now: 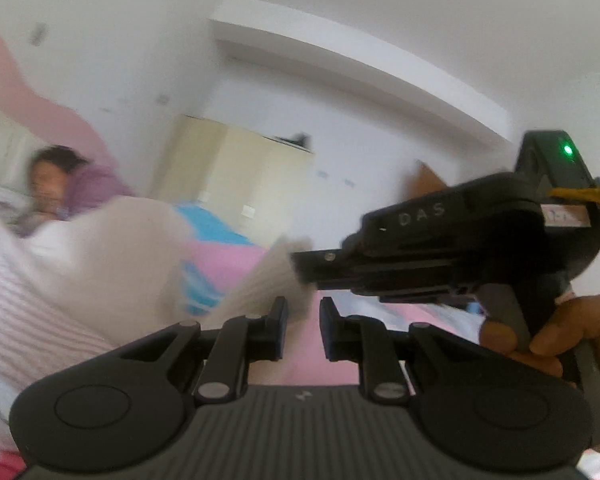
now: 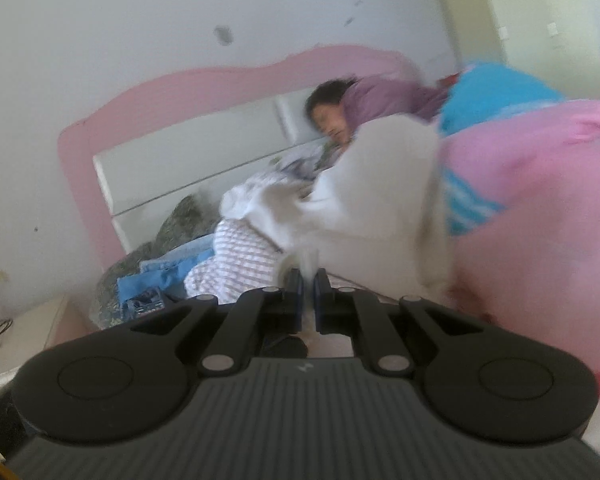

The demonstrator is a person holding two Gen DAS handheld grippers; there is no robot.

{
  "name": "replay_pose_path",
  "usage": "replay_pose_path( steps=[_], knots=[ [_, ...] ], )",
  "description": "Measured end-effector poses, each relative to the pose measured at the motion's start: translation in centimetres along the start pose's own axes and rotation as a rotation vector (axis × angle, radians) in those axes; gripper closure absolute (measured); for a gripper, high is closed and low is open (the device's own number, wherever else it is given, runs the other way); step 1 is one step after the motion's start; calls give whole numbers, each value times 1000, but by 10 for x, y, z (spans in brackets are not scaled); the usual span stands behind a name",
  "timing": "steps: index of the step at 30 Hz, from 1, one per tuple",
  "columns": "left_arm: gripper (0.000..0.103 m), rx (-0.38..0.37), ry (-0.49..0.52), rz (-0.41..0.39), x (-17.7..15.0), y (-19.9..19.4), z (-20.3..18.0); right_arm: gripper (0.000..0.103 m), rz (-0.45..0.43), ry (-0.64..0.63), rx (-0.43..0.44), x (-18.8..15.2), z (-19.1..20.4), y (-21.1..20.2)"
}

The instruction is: Fold towel

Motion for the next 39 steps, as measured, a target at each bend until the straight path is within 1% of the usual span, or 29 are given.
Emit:
replay_pose_path(
  steps=[3, 7, 11, 15, 17, 18, 20, 21, 22, 25, 26, 27, 28, 31, 33, 34, 36, 39],
  knots=[
    [85, -79, 40, 85, -29, 0, -50, 99, -14, 27, -53, -19, -19, -52],
    [84, -166, 94, 255, -85, 2, -107, 99, -35, 100, -113, -58, -46, -114],
    [81, -223, 145, 399, -140, 0, -146, 99, -35, 183, -179, -116, -72, -162],
    [78, -247, 187, 540, -192, 2, -167, 99, -36, 338, -247, -185, -106, -200],
    [69, -258, 209, 610, -217, 2, -176, 98, -16, 411, -281, -221, -122, -208],
    [63, -255, 219, 641, -228, 3, -178, 96, -6, 447, -299, -239, -129, -213],
    [59, -238, 231, 695, -244, 4, -178, 95, 4, 524, -327, -272, -142, -221],
    [52, -224, 231, 718, -249, 6, -175, 95, 0, 566, -334, -285, -148, -225],
    [40, -213, 221, 737, -252, 7, -172, 94, -4, 608, -342, -299, -153, -230],
    [24, -188, 161, 767, -253, 6, -155, 90, -46, 715, -333, -321, -162, -242],
    [21, -183, 140, 772, -252, 7, -153, 89, -54, 726, -333, -324, -162, -246],
    [14, -178, 123, 775, -250, 4, -152, 87, -58, 732, -337, -325, -162, -250],
    [10, -174, 107, 778, -246, -1, -150, 84, -62, 736, -340, -323, -162, -252],
    [9, -163, 60, 775, -235, -9, -143, 74, -87, 777, -338, -320, -159, -259],
    [9, -146, 25, 769, -227, -13, -134, 71, -101, 846, -312, -323, -157, -267],
    [9, -135, 6, 765, -223, -14, -129, 67, -108, 892, -292, -325, -156, -269],
    [10, -100, -30, 761, -218, -15, -114, 60, -111, 961, -258, -329, -151, -270],
    [14, -36, -65, 755, -214, -15, -93, 56, -94, 1027, -227, -331, -142, -268]
  ],
)
Point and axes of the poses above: each gripper's, at about its wrist camera, not at the fingertips, and y roughly the way its jaws point, z to its left, x to its top, the point moved 8 cm from there along y, roughly the way its jaws point, and after that the axes turned 7 degrees about -y, right-handed, at the moved point
